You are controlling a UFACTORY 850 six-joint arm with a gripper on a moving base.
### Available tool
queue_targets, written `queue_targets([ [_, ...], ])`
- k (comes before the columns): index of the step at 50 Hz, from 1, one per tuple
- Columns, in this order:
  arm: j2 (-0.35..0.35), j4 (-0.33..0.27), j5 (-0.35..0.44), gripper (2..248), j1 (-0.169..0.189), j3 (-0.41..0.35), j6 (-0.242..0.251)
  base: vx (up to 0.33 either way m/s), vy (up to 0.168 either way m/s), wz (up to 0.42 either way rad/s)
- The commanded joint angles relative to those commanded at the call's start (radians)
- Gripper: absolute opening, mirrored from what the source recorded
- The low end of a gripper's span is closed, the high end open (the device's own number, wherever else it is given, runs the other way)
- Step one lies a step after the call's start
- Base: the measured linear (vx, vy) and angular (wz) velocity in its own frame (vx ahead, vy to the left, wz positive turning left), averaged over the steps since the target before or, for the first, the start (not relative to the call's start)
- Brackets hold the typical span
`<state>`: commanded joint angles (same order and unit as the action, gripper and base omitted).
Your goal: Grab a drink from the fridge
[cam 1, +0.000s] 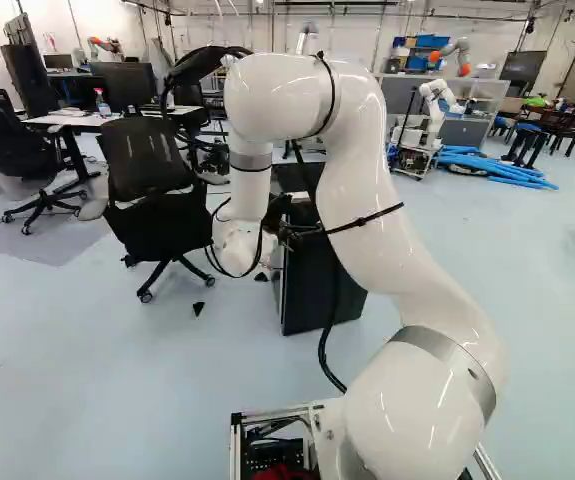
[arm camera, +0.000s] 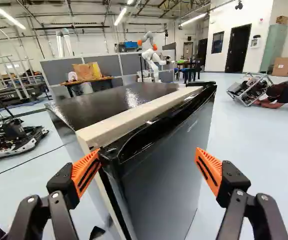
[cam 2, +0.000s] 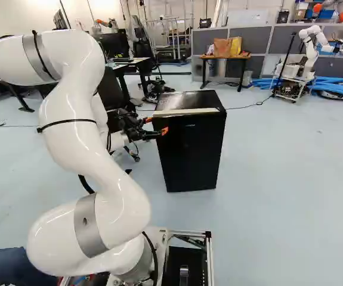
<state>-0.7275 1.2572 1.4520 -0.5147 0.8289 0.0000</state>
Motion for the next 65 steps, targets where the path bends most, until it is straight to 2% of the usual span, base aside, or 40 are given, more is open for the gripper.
queue_targets([
  [33,0.026,0.013,0.0,247,-0.014,-0.05,0.0,0.0,0.0,0.0],
  [65,0.052,0.073,0.0,247,-0.031,-0.102,0.0,0.0,0.0,0.0],
])
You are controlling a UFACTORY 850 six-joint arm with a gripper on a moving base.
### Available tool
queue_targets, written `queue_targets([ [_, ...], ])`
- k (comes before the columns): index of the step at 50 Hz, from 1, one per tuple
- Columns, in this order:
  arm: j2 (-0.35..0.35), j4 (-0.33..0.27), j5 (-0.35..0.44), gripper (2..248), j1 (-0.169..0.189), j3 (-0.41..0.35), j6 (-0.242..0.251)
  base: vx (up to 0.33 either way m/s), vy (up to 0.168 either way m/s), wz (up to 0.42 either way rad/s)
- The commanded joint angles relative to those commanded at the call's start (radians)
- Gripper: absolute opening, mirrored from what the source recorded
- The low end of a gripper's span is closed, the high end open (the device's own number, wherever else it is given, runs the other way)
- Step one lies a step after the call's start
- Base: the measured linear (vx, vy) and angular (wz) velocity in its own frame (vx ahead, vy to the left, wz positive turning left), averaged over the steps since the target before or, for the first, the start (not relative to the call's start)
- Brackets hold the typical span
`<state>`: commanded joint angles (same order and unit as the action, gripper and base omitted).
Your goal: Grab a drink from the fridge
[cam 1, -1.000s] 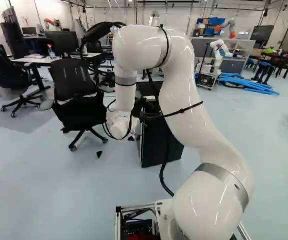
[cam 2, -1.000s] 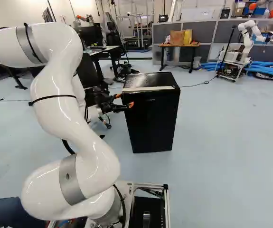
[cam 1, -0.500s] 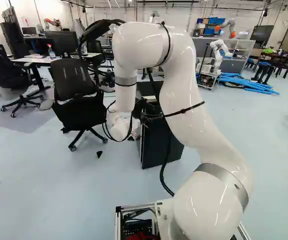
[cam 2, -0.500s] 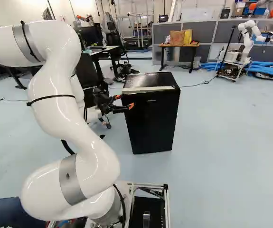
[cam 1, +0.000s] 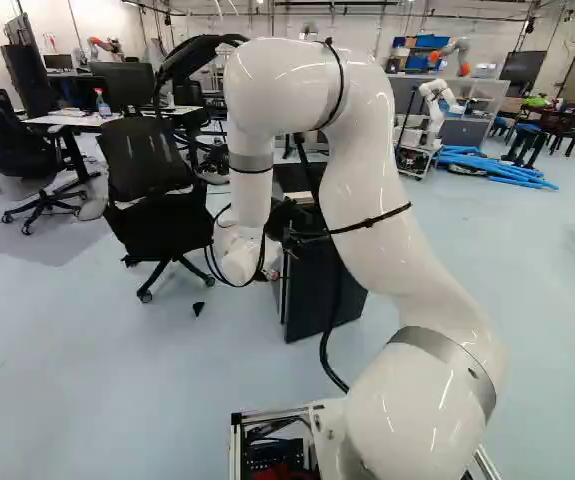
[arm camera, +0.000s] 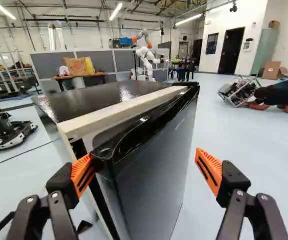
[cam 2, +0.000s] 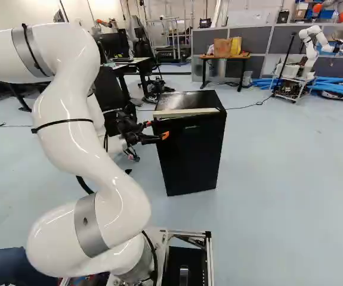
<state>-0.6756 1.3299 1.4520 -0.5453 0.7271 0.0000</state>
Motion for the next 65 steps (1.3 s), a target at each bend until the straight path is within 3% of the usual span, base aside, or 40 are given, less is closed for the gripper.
queue_targets([
  [34,0.055,0.076,0.0,247,-0.058,-0.116,0.0,0.0,0.0,0.0],
  [65,0.082,0.18,0.011,247,-0.086,-0.181,0.0,0.0,0.0,0.0],
])
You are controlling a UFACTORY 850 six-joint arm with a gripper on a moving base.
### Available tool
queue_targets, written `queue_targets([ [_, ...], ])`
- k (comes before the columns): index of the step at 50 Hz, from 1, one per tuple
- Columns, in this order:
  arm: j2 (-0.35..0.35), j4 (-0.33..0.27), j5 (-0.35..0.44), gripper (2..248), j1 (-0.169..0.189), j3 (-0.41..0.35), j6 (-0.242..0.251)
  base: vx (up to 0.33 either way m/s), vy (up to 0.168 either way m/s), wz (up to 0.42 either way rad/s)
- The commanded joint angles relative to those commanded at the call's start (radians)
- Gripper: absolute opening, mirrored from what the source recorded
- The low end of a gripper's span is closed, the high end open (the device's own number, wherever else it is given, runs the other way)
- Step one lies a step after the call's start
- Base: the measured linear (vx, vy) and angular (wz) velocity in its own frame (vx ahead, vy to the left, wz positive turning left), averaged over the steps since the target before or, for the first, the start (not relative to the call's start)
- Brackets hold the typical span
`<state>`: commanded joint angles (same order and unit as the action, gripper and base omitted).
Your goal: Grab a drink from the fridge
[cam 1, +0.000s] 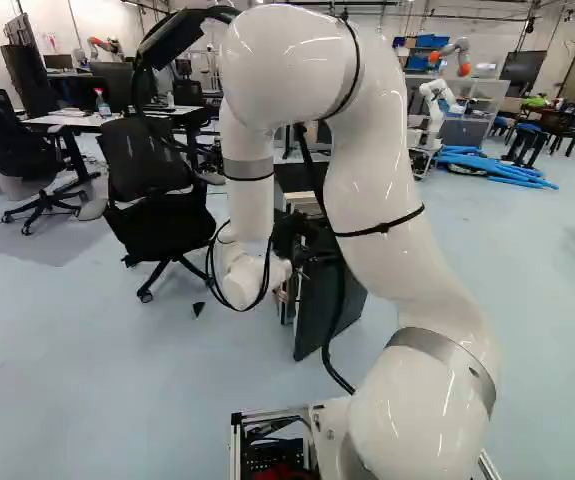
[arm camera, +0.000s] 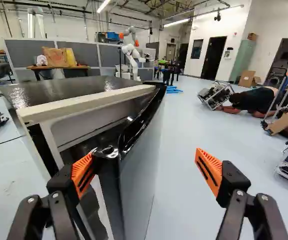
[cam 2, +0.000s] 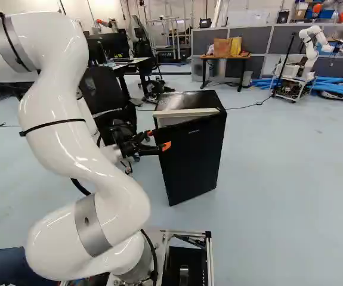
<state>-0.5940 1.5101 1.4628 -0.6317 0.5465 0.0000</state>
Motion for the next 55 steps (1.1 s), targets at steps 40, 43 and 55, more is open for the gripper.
queue_targets([
  [40,0.021,0.183,0.021,247,-0.034,-0.067,0.0,0.0,0.0,0.0],
  [43,0.021,0.197,0.021,247,-0.032,-0.068,0.0,0.0,0.0,0.0],
  [55,0.021,0.256,0.021,247,-0.016,-0.066,0.0,0.0,0.0,0.0],
])
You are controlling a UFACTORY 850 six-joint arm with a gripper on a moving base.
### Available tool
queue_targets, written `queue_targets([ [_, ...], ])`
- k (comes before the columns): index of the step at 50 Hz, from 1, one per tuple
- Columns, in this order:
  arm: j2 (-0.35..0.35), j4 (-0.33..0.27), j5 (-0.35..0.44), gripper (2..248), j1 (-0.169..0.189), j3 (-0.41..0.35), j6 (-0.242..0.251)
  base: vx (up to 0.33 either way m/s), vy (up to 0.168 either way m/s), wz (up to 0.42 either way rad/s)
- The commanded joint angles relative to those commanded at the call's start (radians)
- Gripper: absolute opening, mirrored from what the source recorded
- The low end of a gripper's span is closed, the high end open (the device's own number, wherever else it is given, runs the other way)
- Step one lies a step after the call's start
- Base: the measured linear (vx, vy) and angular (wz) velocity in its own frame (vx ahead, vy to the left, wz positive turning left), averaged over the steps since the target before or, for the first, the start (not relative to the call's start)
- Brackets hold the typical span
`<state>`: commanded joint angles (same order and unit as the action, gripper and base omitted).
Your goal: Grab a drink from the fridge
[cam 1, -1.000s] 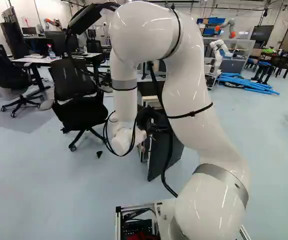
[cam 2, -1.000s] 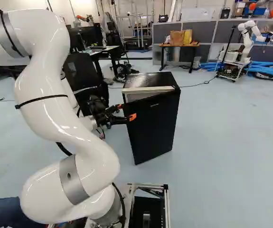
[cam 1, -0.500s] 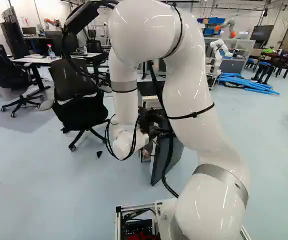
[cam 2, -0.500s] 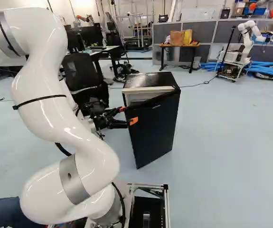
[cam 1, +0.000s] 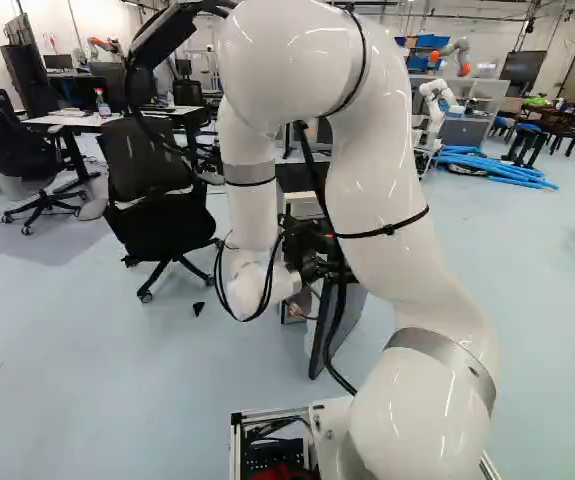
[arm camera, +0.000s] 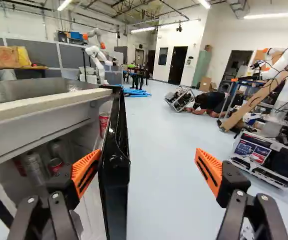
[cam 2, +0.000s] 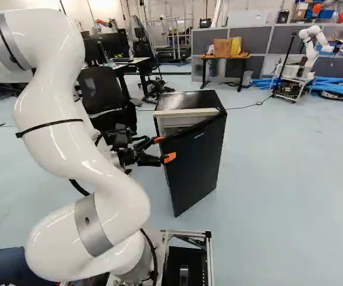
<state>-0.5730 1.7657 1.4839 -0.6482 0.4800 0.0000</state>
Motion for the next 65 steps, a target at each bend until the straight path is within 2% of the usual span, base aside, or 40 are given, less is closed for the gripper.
queue_targets([
  [39,-0.001,0.191,0.0,247,0.092,0.029,0.0,0.0,0.0,0.0],
  [65,0.003,0.32,-0.014,247,0.173,0.061,0.0,0.0,0.0,0.0],
])
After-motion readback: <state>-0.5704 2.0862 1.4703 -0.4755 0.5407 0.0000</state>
